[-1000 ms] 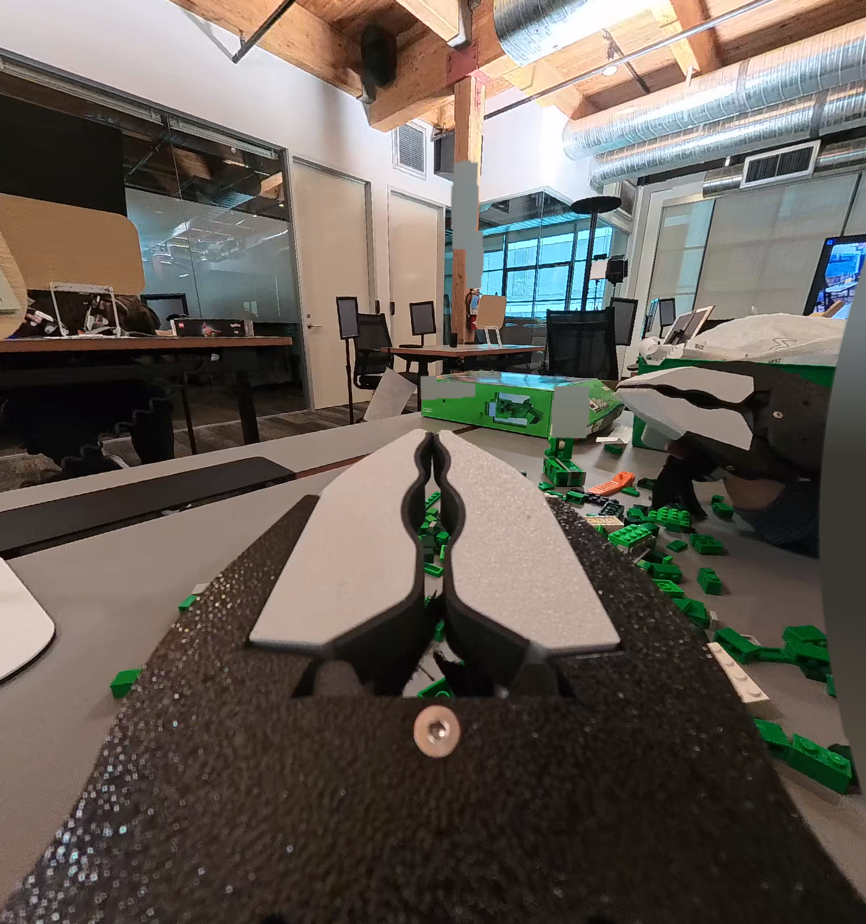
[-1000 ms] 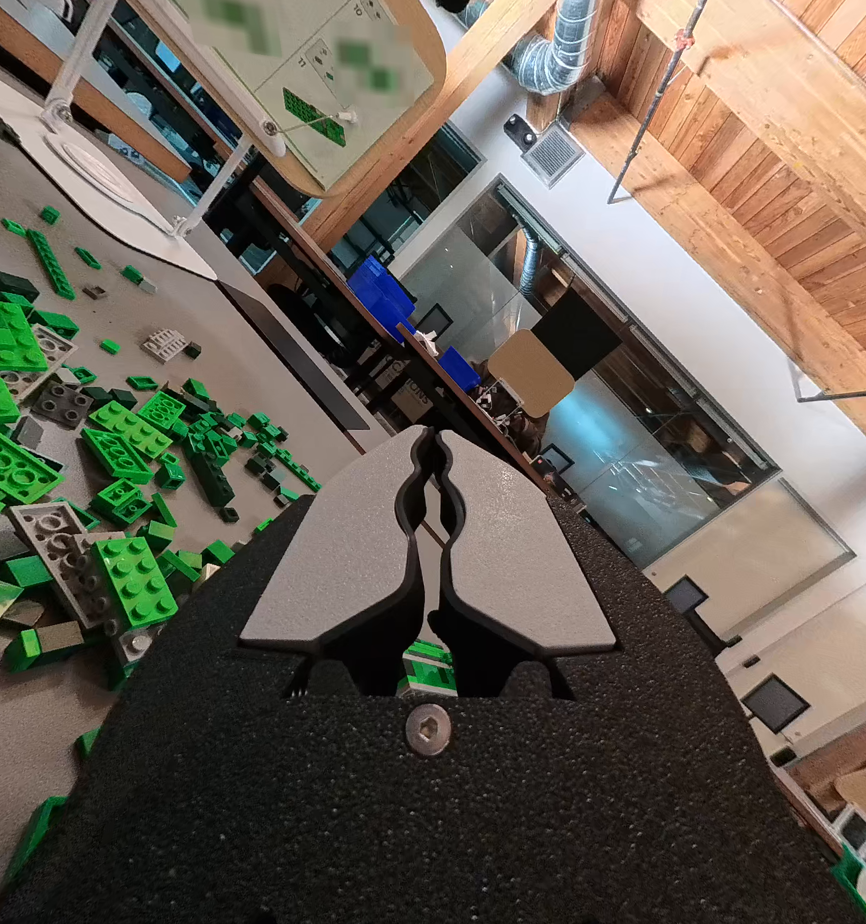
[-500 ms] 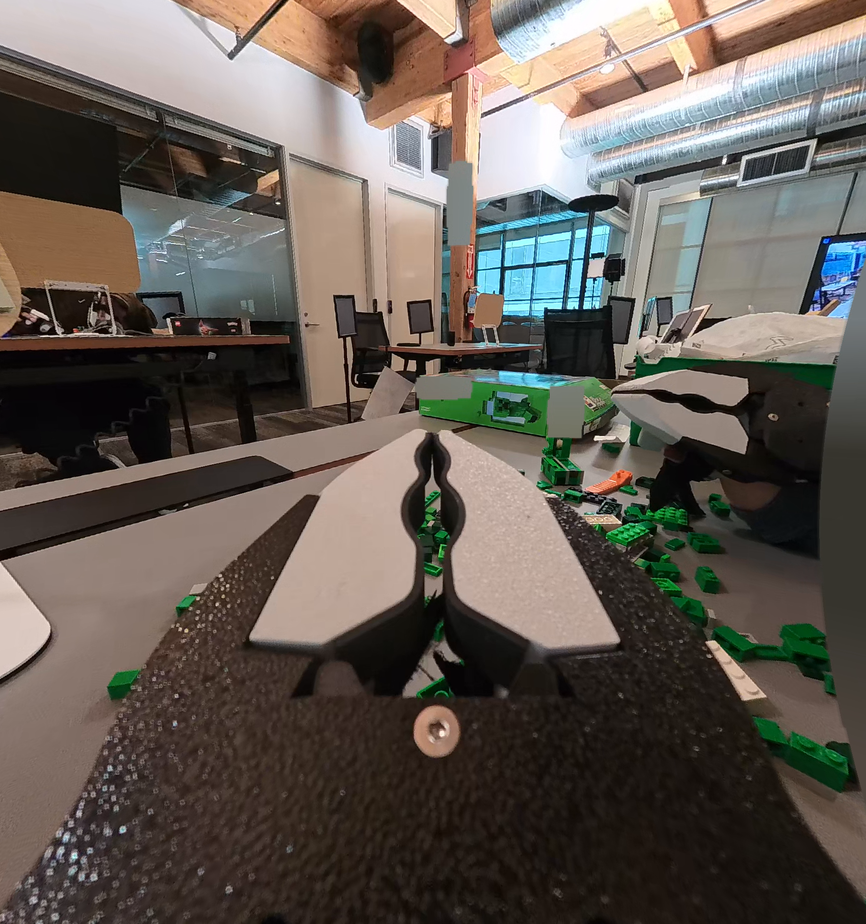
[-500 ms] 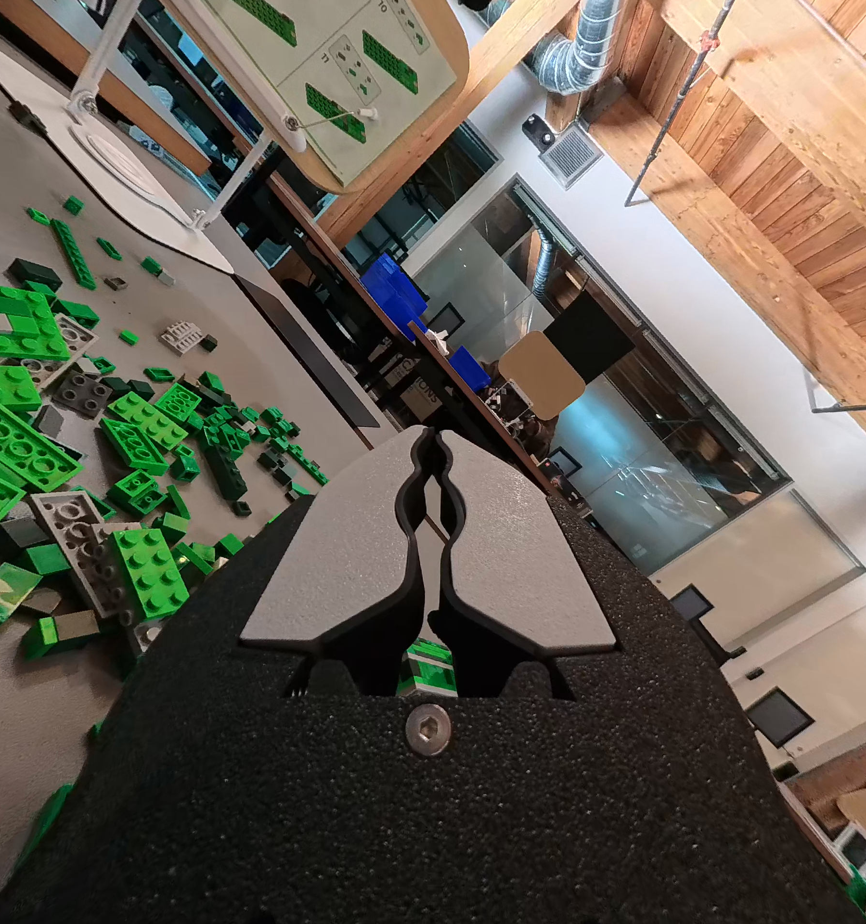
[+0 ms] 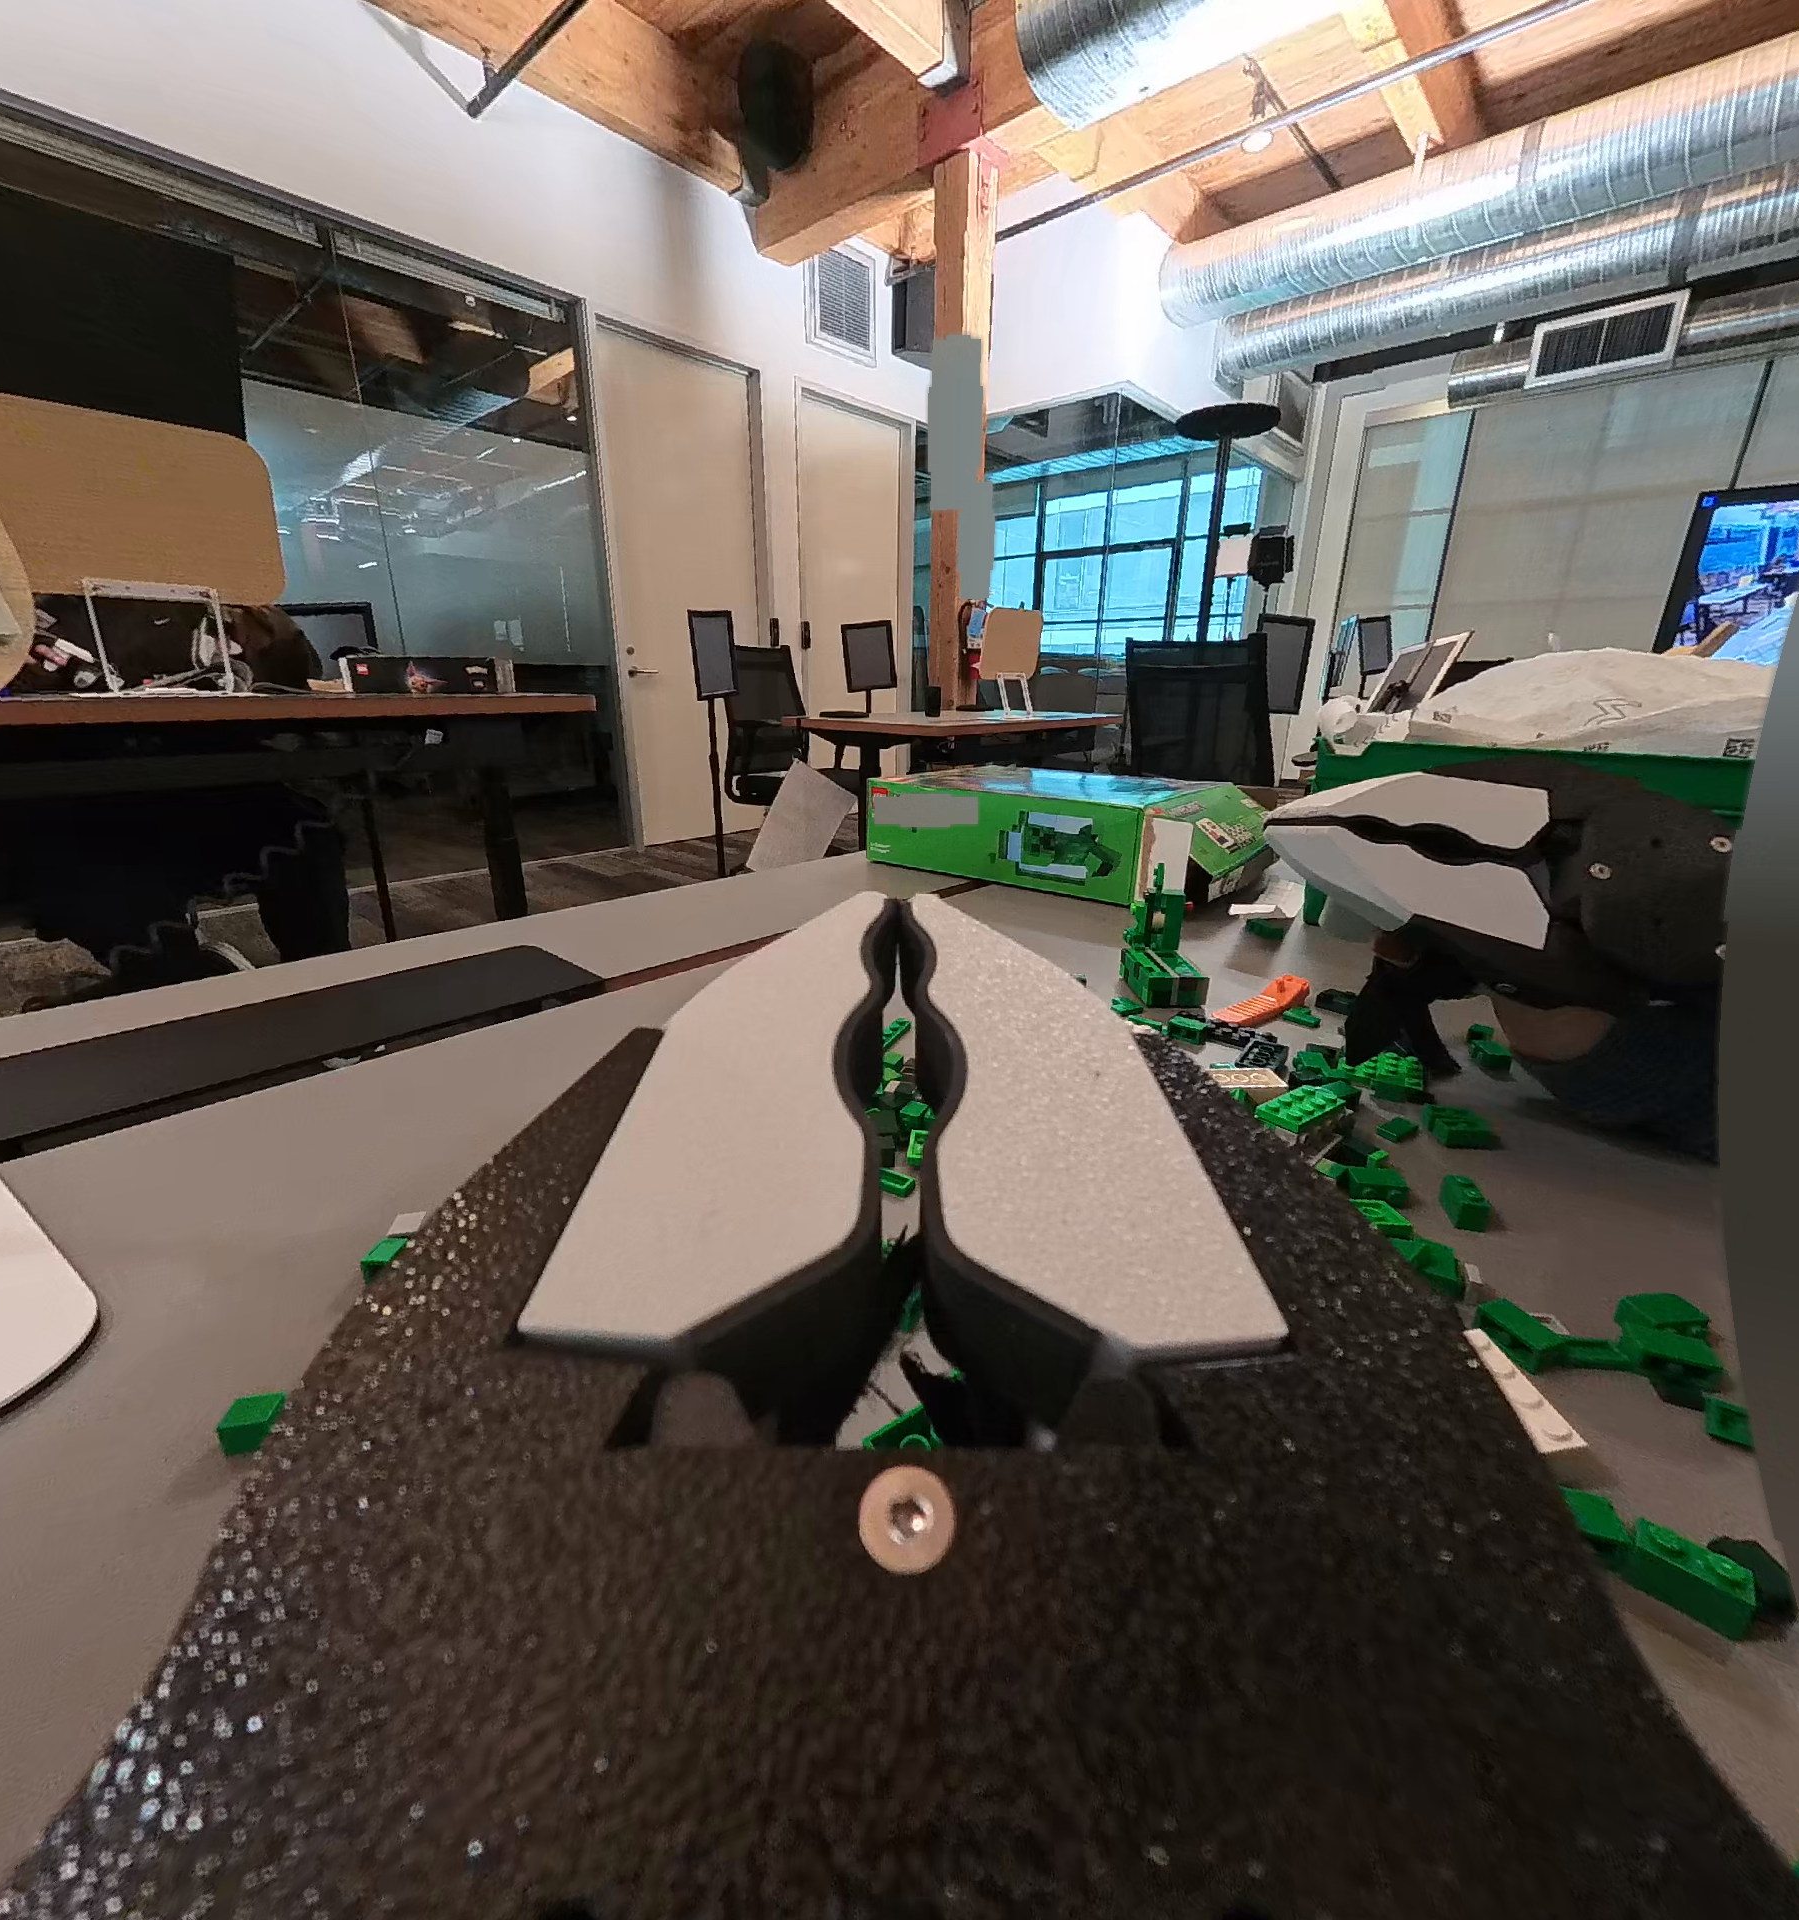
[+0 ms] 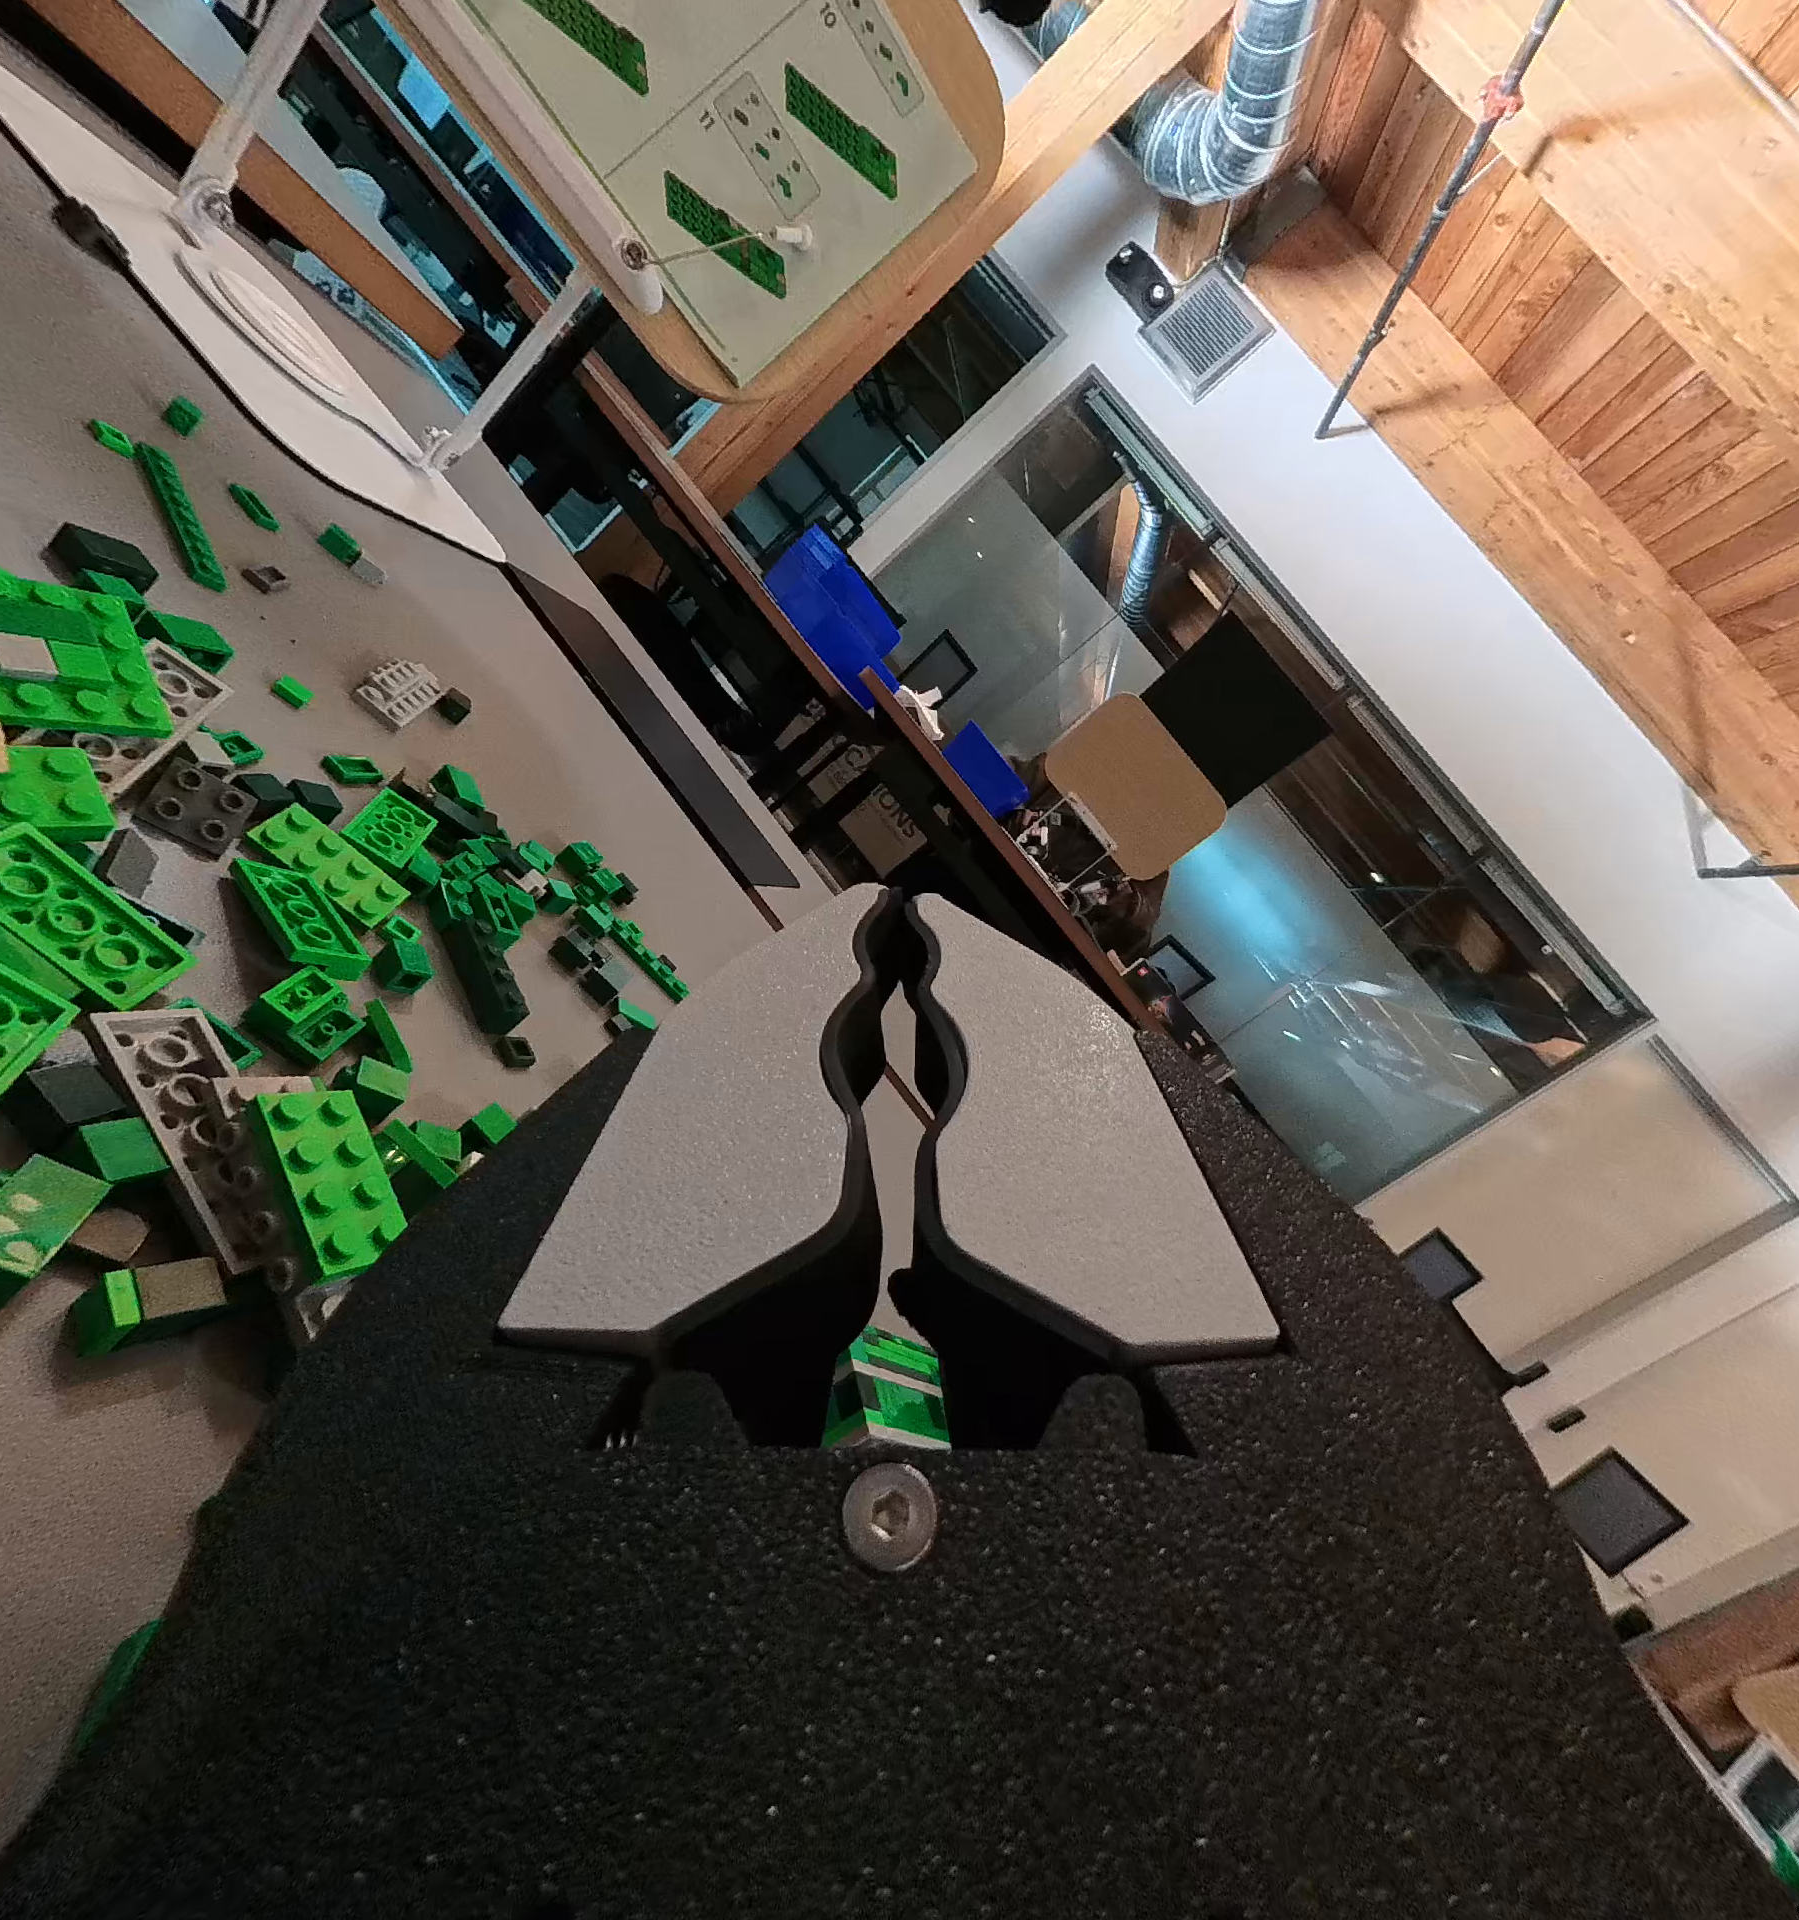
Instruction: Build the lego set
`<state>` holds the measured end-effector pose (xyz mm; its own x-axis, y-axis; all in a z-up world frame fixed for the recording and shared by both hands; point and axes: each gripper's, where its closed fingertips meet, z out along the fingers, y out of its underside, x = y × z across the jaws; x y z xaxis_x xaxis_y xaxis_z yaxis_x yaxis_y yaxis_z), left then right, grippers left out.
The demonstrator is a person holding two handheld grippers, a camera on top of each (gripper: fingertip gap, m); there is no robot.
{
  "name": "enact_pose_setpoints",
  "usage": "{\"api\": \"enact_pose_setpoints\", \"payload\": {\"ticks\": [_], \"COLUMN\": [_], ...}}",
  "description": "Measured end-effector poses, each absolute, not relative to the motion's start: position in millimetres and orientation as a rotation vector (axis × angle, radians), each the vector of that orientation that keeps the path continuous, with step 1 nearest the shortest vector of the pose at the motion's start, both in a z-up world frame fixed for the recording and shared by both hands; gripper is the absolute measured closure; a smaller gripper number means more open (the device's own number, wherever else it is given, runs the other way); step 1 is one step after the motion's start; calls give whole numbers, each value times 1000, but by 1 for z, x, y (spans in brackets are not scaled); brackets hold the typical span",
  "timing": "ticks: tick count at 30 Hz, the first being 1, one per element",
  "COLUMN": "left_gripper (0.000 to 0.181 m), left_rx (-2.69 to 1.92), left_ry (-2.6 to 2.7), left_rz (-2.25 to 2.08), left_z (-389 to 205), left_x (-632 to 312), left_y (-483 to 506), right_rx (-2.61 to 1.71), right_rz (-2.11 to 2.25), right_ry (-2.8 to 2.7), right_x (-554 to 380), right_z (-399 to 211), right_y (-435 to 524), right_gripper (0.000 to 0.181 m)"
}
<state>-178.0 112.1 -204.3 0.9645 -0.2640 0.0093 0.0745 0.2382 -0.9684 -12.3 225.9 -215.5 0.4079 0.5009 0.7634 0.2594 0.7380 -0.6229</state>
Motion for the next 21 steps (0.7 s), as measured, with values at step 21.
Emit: {"api": "enact_pose_setpoints", "payload": {"ticks": [21], "left_gripper": [181], "left_rx": [-1335], "left_ry": [192], "left_rz": [-252], "left_z": [-207], "left_x": [-173], "left_y": [114], "right_rx": [-744], "right_rz": [300], "right_ry": [-1367], "right_x": [-27], "right_z": [-233], "right_y": [203], "right_gripper": [181]}}
